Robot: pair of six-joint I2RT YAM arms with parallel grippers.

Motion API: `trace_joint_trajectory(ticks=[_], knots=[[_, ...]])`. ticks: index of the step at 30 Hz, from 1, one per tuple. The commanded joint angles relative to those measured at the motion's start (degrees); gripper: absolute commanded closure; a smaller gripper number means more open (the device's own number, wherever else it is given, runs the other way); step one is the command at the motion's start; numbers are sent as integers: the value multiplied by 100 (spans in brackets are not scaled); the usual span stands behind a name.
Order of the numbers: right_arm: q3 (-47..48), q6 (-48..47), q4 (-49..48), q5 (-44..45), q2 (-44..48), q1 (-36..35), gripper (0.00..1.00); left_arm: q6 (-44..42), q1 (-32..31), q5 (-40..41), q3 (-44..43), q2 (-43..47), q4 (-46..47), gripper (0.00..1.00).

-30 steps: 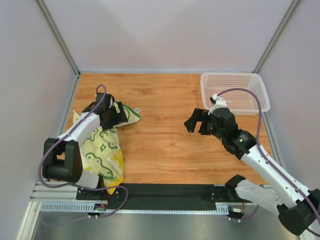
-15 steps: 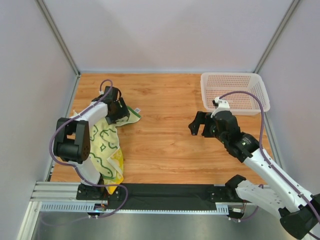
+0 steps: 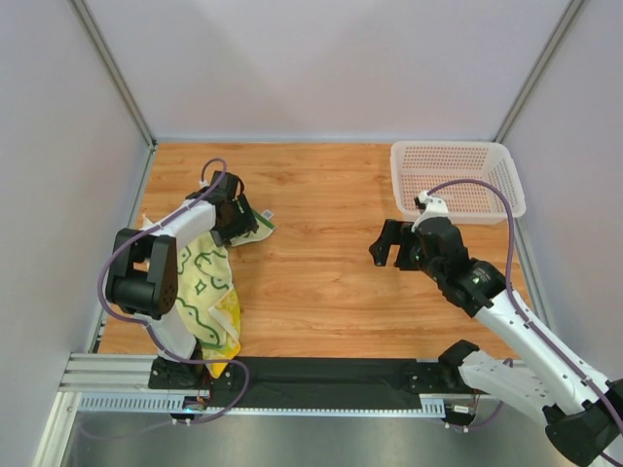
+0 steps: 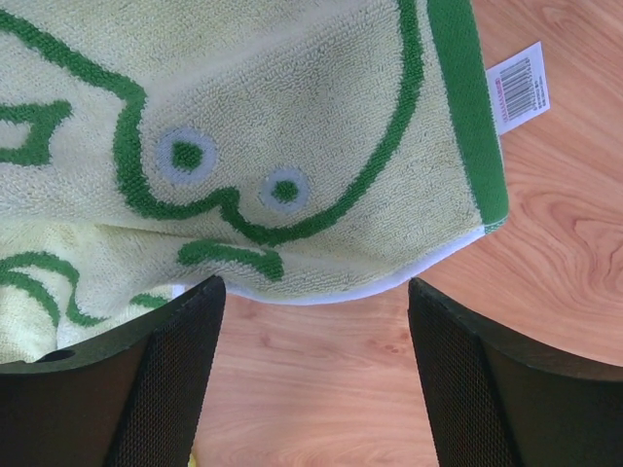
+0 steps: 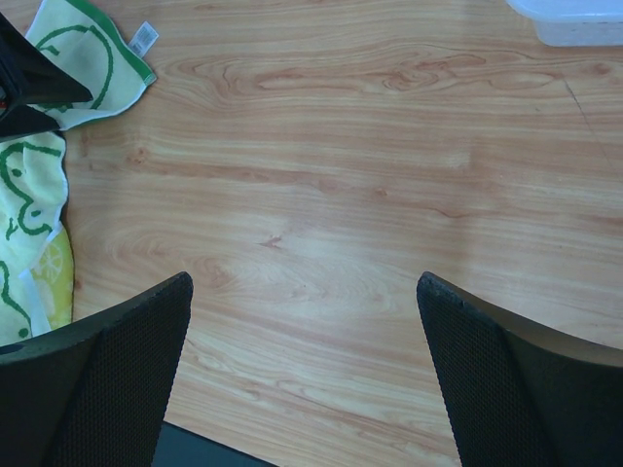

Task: Roll the towels
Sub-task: Move the towel to the center of the board

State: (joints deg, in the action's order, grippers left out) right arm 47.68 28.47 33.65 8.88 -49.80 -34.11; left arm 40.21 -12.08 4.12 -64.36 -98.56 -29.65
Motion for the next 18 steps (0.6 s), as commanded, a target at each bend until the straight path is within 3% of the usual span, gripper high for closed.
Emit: trace_joint_trajectory(ticks=[1,5,9,13,18], knots=[[110,45,63,-27,102,-35,1,145,-14,80,20,-13,-85,18],[101,53,107,-18,137,-35,1,181,-14,89,99,-22,20,23],[66,80,98,-71,85,-35,2,76,-14,20,20,-145,126,47],[118,80,186,-1,41,-35,2,-127,-14,-113,-94,-347,293,63],[154,36,256,96,23,-35,2,-267,-14,-315,-165,-401,372,95]])
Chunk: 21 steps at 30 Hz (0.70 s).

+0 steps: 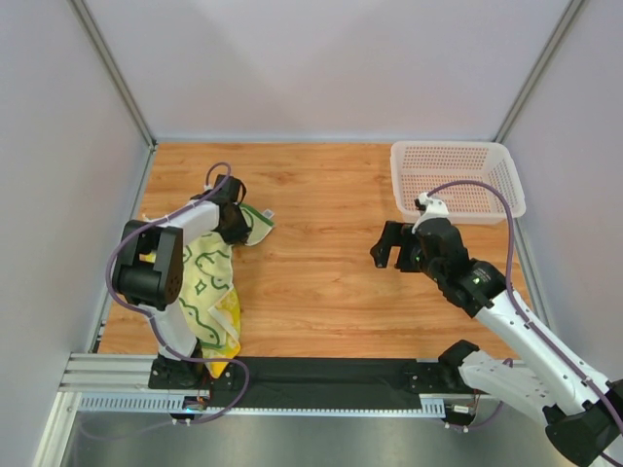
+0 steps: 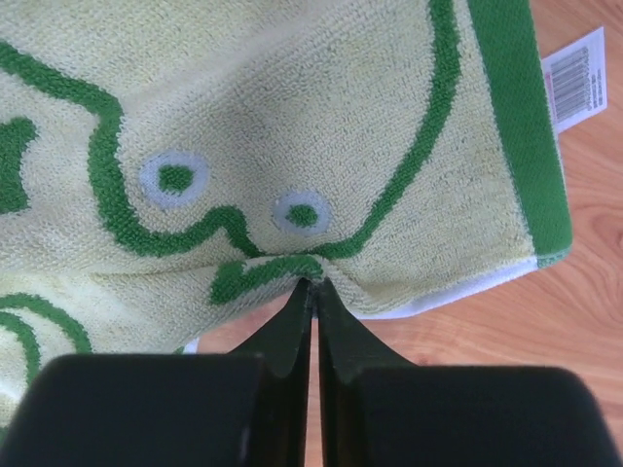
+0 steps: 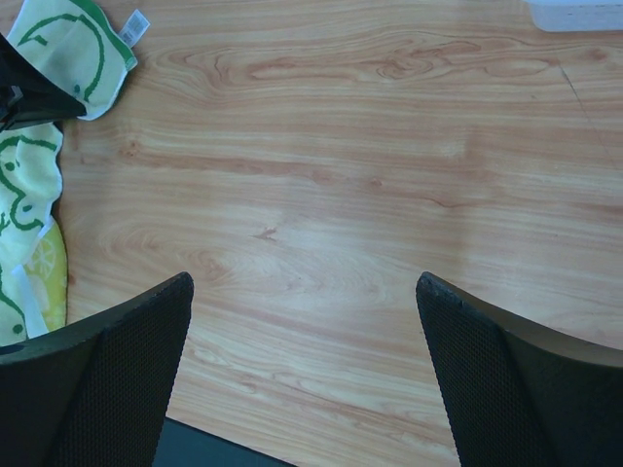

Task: Roll the towels
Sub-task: Move the towel to the center of the board

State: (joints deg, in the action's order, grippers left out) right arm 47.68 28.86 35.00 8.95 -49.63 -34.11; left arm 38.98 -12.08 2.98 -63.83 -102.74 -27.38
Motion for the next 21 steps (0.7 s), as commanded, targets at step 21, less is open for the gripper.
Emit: trace_joint_trajectory(ticks=[21], knots=[[348,584,94,1030,-222,-26,0,-989,-2747,-421,-1107,879,-479,67]])
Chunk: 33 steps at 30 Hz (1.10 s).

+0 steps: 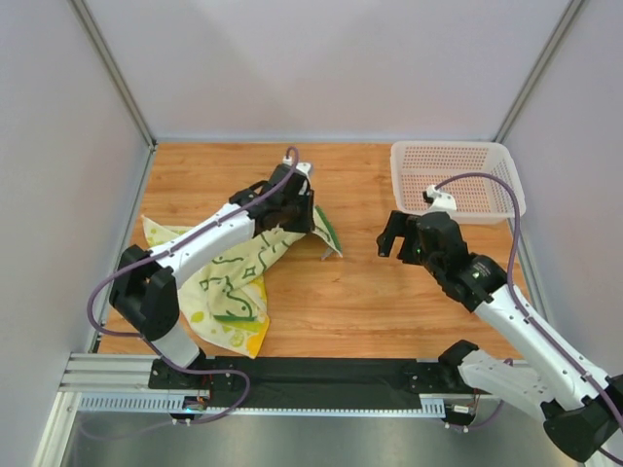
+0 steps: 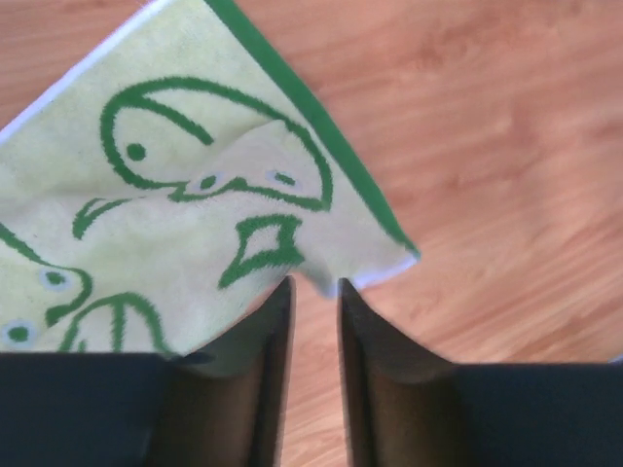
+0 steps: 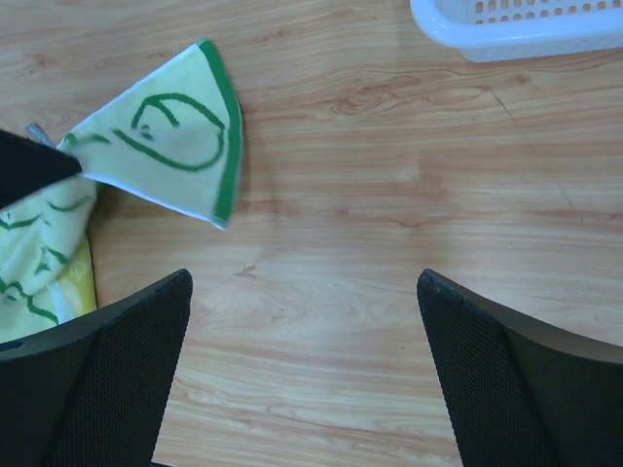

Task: Roll the towels
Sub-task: Move the towel to the center of the board

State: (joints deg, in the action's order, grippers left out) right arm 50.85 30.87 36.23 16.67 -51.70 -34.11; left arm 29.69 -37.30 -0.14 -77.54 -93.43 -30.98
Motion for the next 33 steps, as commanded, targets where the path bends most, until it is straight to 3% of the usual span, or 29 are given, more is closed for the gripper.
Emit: trace_joint_trajectory(ticks=[1,3,4,7,11,14,24,33], knots=[[-13,463,-19,197,-102,-17,0,-17,-303,-109,335,-70,-92,48],[-127,621,-28,-101,-287,-26,0,124,-488,-100,502,35,-40,34],[-154,656,-54,-233,-557,-17,0,177,-532,-74,677,113,-31,21],[-224,780,-265,-883,-1016,-34,0,432,-559,171,994,640,-127,13],[-198,912,-625,-1769,-1867,-26,1,686,-559,987,1319,1640,-714,9],[-32,938,-670,-1746,-2456,-26,1,880,-542,1534,1583,2203,-1250,7],[776,762,-757,-1254,-4084,-17,10,1214,73,1649,2734,3980,-1858,4],[1155,710,-714,-849,-4884,124,40,1153,285,1737,2990,4816,-2342,2]])
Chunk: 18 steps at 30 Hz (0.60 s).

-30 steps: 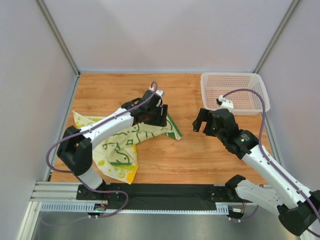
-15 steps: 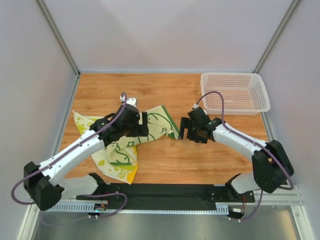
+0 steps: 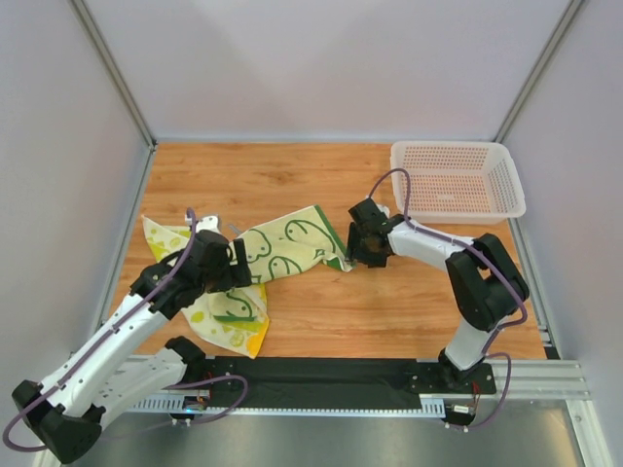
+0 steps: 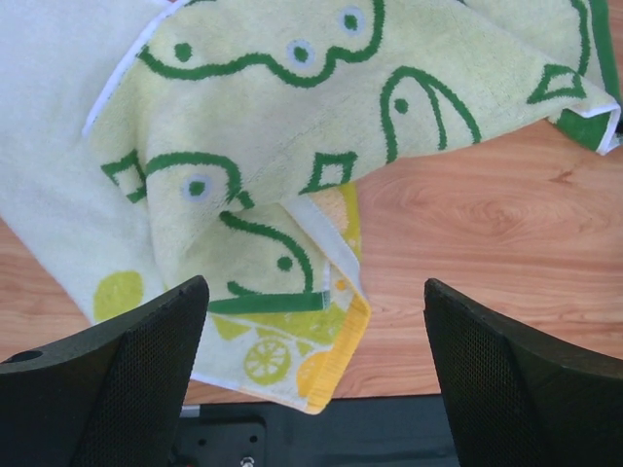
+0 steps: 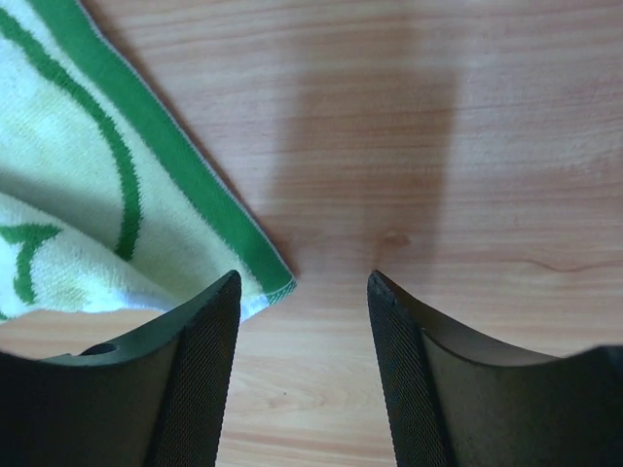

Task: Roll the towels
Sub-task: Move the towel to the center of the board, then flatten the towel

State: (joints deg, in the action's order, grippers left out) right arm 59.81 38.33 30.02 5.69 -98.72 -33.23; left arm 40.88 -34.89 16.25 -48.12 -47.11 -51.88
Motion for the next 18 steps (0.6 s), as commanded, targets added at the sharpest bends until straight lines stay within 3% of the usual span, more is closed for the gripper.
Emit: trace_joint_trajectory(ticks=[1,12,15,18], knots=[[268,-10,-128,265,-235,36,44,25,53,115,66,228,-279,2],[435,-1,-269,-112,-658,-174,56,183,71,282,92,202,-411,1],[452,-18,-330,-252,-745,-262,63,236,71,282,153,229,-367,1],[400,-1,-462,-393,-842,-263,80,210,79,273,154,202,-358,1]])
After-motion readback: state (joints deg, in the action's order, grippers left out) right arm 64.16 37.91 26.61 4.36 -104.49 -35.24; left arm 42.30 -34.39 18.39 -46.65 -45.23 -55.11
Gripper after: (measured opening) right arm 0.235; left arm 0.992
